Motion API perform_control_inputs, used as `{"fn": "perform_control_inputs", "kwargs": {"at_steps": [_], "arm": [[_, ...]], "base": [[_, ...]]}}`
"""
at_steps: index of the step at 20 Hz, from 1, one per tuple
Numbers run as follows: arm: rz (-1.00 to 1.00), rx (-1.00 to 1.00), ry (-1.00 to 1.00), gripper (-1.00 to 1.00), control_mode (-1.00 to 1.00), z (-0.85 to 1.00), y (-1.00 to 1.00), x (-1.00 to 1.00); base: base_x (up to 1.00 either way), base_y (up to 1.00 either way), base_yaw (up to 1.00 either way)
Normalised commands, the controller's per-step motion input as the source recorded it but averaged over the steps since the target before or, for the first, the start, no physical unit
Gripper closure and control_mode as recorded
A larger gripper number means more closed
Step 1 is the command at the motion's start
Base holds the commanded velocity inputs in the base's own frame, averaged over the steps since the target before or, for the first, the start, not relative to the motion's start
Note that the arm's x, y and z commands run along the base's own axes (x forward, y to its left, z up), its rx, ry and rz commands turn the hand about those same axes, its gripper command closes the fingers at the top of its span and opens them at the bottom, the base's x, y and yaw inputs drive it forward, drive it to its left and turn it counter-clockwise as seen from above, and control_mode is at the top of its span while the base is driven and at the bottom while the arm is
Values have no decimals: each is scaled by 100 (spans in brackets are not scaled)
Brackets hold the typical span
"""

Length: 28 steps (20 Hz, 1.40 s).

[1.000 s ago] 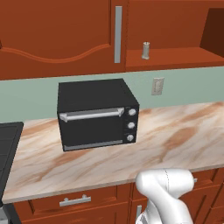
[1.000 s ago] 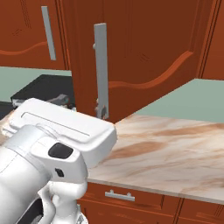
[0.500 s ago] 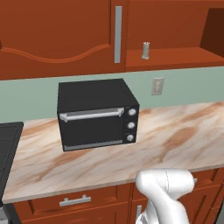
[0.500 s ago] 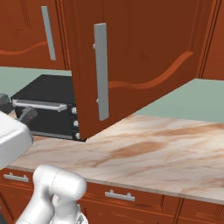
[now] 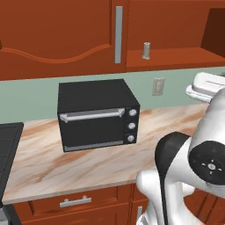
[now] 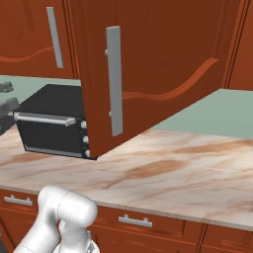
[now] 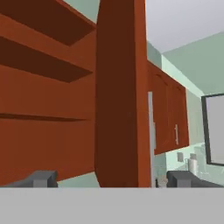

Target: Get the candle and the beer from the cabinet and move them to the dining counter.

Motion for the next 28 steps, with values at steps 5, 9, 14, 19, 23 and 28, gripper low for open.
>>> {"fn": "perform_control_inputs", "kwargs": {"at_steps": [5,9,14,19,23,28], "arm": [[-38,15,0,-100,-100,-10,-36,82],[-38,13,0,-100,-100,-9,-46,67],[-43,6,0,-100,-100,-10,-50,37],[-42,1,0,-100,-100,-18,-89,1],[-27,1,0,-100,-100,-15,-100,-9],[-18,2,0,-100,-100,-13,-100,-26]], "base": [[0,0,0],[0,0,0],[0,0,0],[0,0,0],[0,0,0],[0,0,0]]}}
